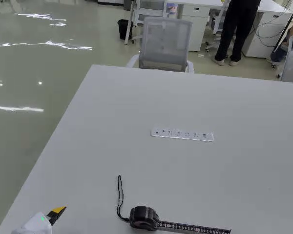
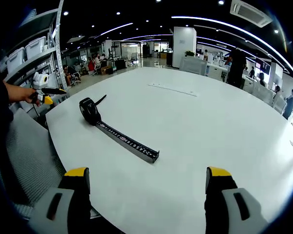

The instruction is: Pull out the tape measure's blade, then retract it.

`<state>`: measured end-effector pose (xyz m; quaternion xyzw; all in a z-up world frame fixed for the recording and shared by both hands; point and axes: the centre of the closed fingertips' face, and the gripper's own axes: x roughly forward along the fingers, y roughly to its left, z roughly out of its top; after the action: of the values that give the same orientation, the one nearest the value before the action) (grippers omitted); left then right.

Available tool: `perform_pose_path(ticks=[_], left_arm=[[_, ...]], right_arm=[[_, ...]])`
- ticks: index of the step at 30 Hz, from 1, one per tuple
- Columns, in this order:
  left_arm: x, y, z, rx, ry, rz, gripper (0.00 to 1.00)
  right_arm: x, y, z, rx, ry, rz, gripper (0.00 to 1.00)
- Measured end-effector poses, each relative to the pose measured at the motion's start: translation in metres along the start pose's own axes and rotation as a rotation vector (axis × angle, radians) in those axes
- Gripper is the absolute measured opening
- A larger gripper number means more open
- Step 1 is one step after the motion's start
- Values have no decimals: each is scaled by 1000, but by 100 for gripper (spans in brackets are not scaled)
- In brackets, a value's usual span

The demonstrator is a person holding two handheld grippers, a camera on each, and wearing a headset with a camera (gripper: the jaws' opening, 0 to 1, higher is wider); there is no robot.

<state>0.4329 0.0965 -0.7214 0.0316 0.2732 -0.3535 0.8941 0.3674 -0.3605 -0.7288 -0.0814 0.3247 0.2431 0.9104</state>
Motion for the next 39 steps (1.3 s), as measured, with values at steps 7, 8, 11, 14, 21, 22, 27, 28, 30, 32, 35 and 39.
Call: perform_pose_path(ticks=[7, 8, 11, 14, 21, 22, 27, 28, 30, 32, 35, 39], left_arm=[[-7, 5, -2, -5, 3, 15, 99], [-7, 6, -2, -7, 3, 18, 99], [-8, 7, -3, -12, 5, 23, 99], [-9, 7, -4, -13, 5, 25, 99], [-11, 7, -10, -21, 14, 30, 99], [-11, 9, -12, -21, 27, 43, 99], [-11, 5, -12, -20, 38, 29, 99], [-10, 4, -12, -22, 41, 24, 99], [-9, 1, -10, -11, 49, 21, 99], [-8, -4, -5, -6, 46, 8, 99], [-5, -8, 0, -2, 45, 2, 99], [2, -6, 8, -34, 36, 57, 99]], right_arm=[[0, -2, -6, 9, 18, 3, 100], [0, -3, -7, 8, 22, 3, 100], [-1, -3, -6, 4, 19, 5, 100], [-1, -3, -5, 0, 16, 7, 100], [-1, -5, -8, -1, 16, 10, 100], [-1, -4, -8, 1, 16, 10, 100], [-2, -1, -7, -5, 5, 18, 100], [-2, -1, -6, -4, 7, 20, 100], [-2, -1, -9, -1, 11, 23, 100], [-2, -2, -10, -2, 11, 19, 100], [-1, -3, -13, 2, 11, 18, 99], [0, -4, -12, -4, 8, 19, 97]])
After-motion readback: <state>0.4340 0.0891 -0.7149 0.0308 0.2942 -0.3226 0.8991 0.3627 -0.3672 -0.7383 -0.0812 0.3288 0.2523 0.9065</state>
